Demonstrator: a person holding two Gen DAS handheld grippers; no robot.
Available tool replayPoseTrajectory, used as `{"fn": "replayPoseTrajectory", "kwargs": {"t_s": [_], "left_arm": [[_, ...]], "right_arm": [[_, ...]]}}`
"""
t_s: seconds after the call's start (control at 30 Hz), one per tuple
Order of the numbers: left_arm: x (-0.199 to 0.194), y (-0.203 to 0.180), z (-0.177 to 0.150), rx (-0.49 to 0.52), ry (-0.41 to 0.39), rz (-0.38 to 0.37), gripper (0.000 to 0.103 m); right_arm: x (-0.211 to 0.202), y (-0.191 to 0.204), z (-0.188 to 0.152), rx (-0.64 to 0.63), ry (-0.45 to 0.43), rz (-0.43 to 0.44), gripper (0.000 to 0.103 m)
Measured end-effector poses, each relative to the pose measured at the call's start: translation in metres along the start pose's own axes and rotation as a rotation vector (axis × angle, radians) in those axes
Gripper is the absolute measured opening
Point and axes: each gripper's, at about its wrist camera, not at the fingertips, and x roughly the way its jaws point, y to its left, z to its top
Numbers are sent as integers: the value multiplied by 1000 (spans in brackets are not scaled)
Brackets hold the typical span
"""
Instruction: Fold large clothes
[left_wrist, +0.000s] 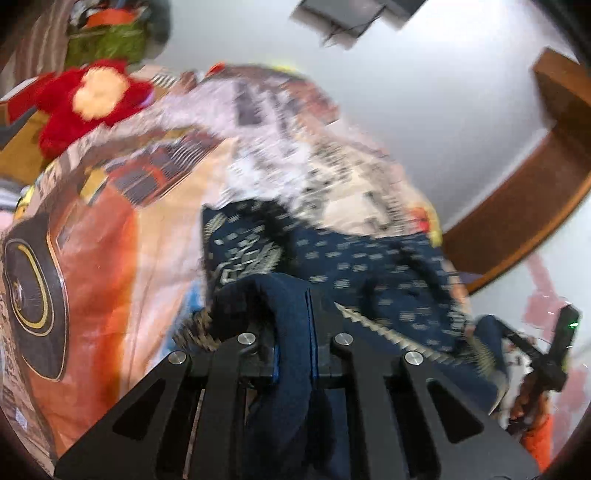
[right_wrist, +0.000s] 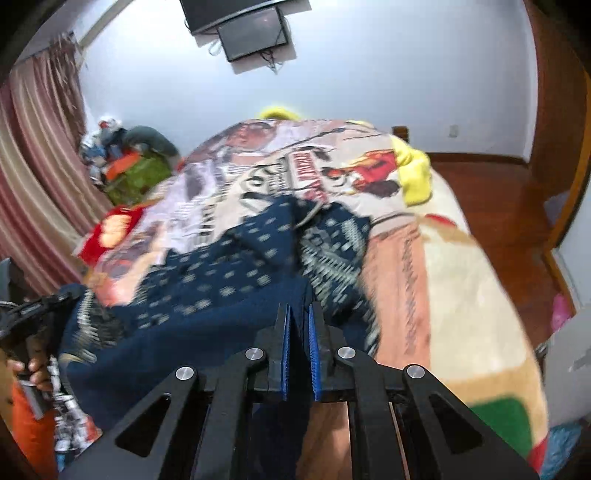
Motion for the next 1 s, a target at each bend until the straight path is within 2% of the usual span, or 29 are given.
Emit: {"fn": "replayPoseTrajectory", "kwargs": {"t_s": [0.13,0.2,0.27,0.4,0.47,0.5,0.53,0.57,0.67,0.8,1.0], "left_arm": [[45,15,-11,30,77,124,10],[64,19,-19,50,124,147,11],[70,20,-24,77,126,153,13],[64,16,-22,109,131,164,15],[57,16,-21,114,135,174,19],[52,15,-20,121,132,177,21],[44,14,-21,128,128,185,27],[38,13,-21,133,119,195,37],[9,10,-24,152,58,206,60],[-17,12,-32,133,41,184,64],[-15,29,-66,31,135,94,67]], "right_arm": [[41,-16,16,-10,48,-94,7],[57,-26,16,-17,80,-134,7],[70,-33,17,8,131,-125,7],[67,-48,19,68,154,-74,8],[62,-49,20,61,178,-94,8],[57,-50,19,49,185,-156,8],[51,-51,19,34,192,-225,8],[45,-53,18,29,199,-251,8],[24,-64,14,98,204,-169,8],[-6,-65,5,194,207,-15,8],[-25,-37,-13,177,217,64,8]]}}
